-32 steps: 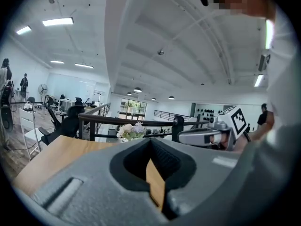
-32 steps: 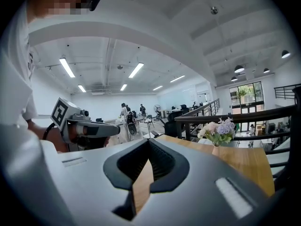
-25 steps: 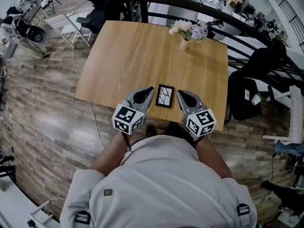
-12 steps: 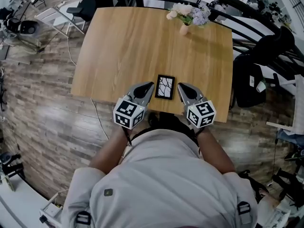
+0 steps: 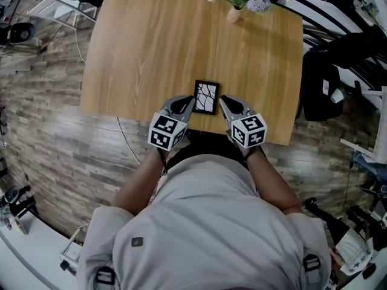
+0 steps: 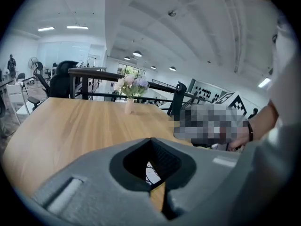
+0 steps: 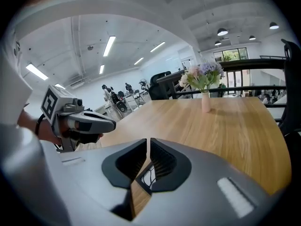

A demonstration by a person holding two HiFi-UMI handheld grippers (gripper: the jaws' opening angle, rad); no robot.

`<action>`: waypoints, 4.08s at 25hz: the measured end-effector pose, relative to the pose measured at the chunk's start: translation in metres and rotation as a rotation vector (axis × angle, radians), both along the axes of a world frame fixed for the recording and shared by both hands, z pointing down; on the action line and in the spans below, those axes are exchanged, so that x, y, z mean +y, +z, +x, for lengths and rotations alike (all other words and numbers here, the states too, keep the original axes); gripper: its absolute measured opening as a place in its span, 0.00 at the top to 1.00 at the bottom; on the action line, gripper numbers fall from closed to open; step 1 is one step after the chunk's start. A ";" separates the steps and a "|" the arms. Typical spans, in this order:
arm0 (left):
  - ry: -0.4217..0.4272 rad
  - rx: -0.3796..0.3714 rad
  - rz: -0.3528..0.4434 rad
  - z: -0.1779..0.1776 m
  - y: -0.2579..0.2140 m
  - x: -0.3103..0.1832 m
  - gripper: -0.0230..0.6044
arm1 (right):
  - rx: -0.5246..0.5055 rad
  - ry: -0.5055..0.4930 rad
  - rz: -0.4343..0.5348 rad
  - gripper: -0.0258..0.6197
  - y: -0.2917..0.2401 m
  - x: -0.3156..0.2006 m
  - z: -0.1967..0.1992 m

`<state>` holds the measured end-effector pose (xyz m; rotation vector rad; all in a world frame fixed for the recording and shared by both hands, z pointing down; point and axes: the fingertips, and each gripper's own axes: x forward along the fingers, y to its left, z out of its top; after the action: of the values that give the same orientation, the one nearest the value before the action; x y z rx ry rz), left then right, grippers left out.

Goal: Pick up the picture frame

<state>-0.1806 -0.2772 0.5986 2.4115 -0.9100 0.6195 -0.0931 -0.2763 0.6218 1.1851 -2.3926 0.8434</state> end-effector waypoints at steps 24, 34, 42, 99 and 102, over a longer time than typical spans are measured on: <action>-0.045 -0.046 -0.407 0.005 0.170 -0.018 0.81 | -0.028 0.073 -0.429 0.79 0.167 -0.002 0.007; -0.077 -0.072 -0.492 0.004 0.210 -0.017 0.74 | -0.016 0.087 -0.497 0.76 0.199 -0.002 0.000; -0.112 -0.085 -0.520 0.005 0.223 -0.017 0.70 | 0.025 0.110 -0.502 0.77 0.204 -0.004 0.002; -0.227 -0.022 0.160 -0.044 -0.064 -0.057 0.84 | 0.035 0.228 0.160 0.82 -0.082 -0.047 -0.043; -0.220 -0.001 0.210 -0.046 -0.093 -0.051 0.84 | 0.031 0.237 0.212 0.82 -0.110 -0.040 -0.045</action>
<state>-0.2261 -0.3280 0.5059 2.4428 -1.2759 0.4627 -0.1378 -0.3167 0.5115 1.5753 -2.3944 0.6428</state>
